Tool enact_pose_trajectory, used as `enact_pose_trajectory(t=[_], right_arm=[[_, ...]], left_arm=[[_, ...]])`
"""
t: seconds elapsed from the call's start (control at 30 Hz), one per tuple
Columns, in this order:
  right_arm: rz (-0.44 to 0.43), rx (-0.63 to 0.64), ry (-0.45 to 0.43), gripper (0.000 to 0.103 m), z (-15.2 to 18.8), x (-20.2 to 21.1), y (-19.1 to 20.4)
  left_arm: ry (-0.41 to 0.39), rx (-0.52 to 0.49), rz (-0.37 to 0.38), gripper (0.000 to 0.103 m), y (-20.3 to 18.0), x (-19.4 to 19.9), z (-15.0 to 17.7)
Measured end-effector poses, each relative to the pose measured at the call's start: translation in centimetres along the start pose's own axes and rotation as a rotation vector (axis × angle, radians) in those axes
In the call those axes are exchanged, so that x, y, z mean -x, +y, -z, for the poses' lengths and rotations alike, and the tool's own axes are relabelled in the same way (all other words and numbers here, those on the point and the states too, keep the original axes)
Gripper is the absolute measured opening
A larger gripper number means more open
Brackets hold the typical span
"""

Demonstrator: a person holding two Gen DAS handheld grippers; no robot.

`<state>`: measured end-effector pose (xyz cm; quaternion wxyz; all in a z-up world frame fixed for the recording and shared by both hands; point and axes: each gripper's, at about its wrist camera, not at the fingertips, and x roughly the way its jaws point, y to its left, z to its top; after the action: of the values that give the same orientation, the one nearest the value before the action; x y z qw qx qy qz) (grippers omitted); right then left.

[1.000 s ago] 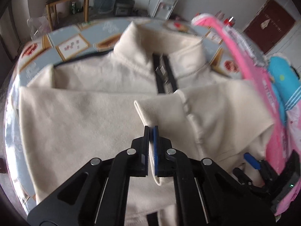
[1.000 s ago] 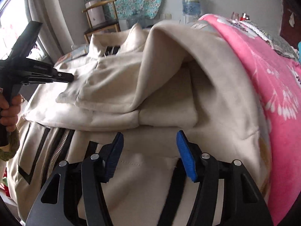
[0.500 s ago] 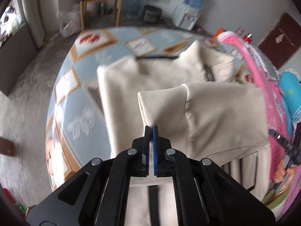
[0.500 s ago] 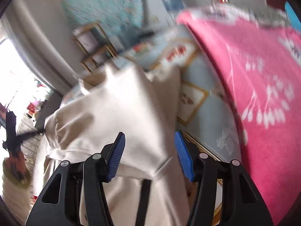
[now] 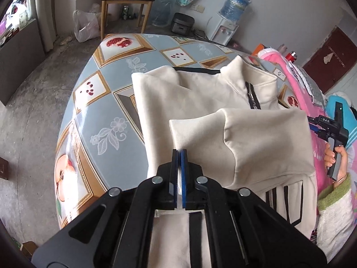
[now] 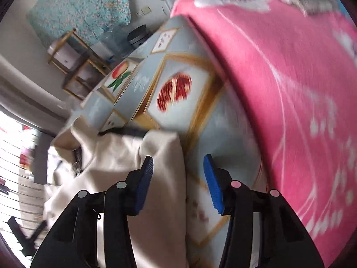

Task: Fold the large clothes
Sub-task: 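Grasp the jacket's other side edge with the left tool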

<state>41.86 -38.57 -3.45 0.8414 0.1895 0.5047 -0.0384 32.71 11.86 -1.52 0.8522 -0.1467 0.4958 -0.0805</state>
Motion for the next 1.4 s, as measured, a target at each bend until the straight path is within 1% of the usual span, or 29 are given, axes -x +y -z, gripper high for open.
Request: enact_pose_trajectory(t=[0.03,0.17,0.23,0.27,0.37,0.43,0.5,0.6,0.67,0.7,0.73,0.8,0.83,0.87,0.93,1.0,1.03,1.07,1.13,1.2,1.23,1.27,1.3,1.33,1.4], right_arm=[[0.005,0.021,-0.011,0.047,0.0,0.3,0.7],[-0.007,0.058,-0.028,0.047,0.1,1.4,1.1],[-0.003,0.078,-0.026,0.047,0.3,1.7,1.2],[-0.001,0.087,-0.022,0.047,0.6,1.9,1.2],[-0.004,0.106,-0.009,0.047,1.3,2.3,1.3],[-0.034,0.114,0.002,0.047,1.6,2.5,1.8],[-0.049,0.131,0.004,0.047,1.5,2.5,2.8],[-0.069,0.154,0.008,0.047,1.6,3.0,4.5],[-0.031,0.17,-0.007,0.047,1.8,3.4,5.2],[0.005,0.176,-0.018,0.047,2.1,3.5,5.3],[0.059,0.177,-0.031,0.047,2.3,3.5,5.1],[0.13,0.17,-0.038,0.047,2.6,3.0,4.5],[0.159,0.159,-0.028,0.047,2.7,2.4,4.0],[0.165,0.147,-0.015,0.047,2.7,1.9,3.4],[0.143,0.123,0.02,0.047,2.8,0.5,2.5],[0.132,0.128,0.027,0.028,3.0,-0.1,2.2],[0.132,0.127,0.019,0.015,3.1,-0.1,2.1],[0.139,0.124,-0.003,0.009,3.3,0.1,2.0],[0.16,0.136,-0.049,0.007,3.6,0.8,2.1],[0.184,0.159,-0.075,0.006,4.0,1.2,2.3],[0.2,0.172,-0.087,0.006,4.1,1.3,2.4],[0.217,0.181,-0.098,0.006,4.2,1.4,2.5],[0.237,0.188,-0.109,0.006,4.3,1.5,2.5],[0.264,0.19,-0.124,0.005,4.3,1.6,2.4],[0.35,0.204,-0.165,0.004,4.0,1.7,2.0]], left_arm=[[-0.011,0.013,0.005,0.002,0.2,0.4,-0.1],[-0.096,0.035,0.037,0.002,0.7,3.6,-0.9],[-0.105,0.04,0.043,0.002,1.1,4.5,-1.3],[-0.097,0.043,0.037,0.002,1.4,4.4,-1.4],[-0.003,0.075,0.02,0.002,2.8,2.2,-1.2],[0.035,0.088,0.005,0.002,3.4,0.8,-0.6],[0.04,0.095,0.003,0.002,3.6,0.1,0.0],[0.003,0.072,-0.008,0.002,3.3,0.2,0.4],[-0.03,0.049,-0.007,0.002,2.9,0.6,0.2],[-0.042,0.04,-0.005,0.002,2.7,0.8,0.0],[-0.056,0.034,0.009,0.002,2.6,1.1,-0.2],[-0.073,0.022,0.038,0.002,2.2,1.6,-0.9],[-0.081,0.011,0.052,0.002,1.9,1.8,-1.2],[-0.086,0.0,0.062,0.002,1.6,1.9,-1.6],[-0.092,-0.022,0.07,0.002,0.9,2.1,-2.1],[-0.094,-0.037,0.083,0.002,0.4,2.1,-2.7],[-0.1,-0.044,0.098,0.002,0.2,2.2,-3.0],[-0.113,-0.054,0.116,0.002,-0.2,2.4,-3.4],[-0.154,-0.073,0.163,0.002,-0.8,3.4,-4.2],[-0.201,-0.091,0.215,0.002,-1.6,4.5,-4.9],[-0.22,-0.101,0.231,0.002,-2.0,4.8,-5.3],[-0.228,-0.109,0.23,0.002,-2.3,4.9,-5.5],[-0.224,-0.117,0.213,0.002,-2.7,4.6,-5.7],[-0.2,-0.123,0.188,0.002,-2.9,3.8,-5.8],[-0.125,-0.112,0.149,0.002,-2.6,1.4,-5.6]])
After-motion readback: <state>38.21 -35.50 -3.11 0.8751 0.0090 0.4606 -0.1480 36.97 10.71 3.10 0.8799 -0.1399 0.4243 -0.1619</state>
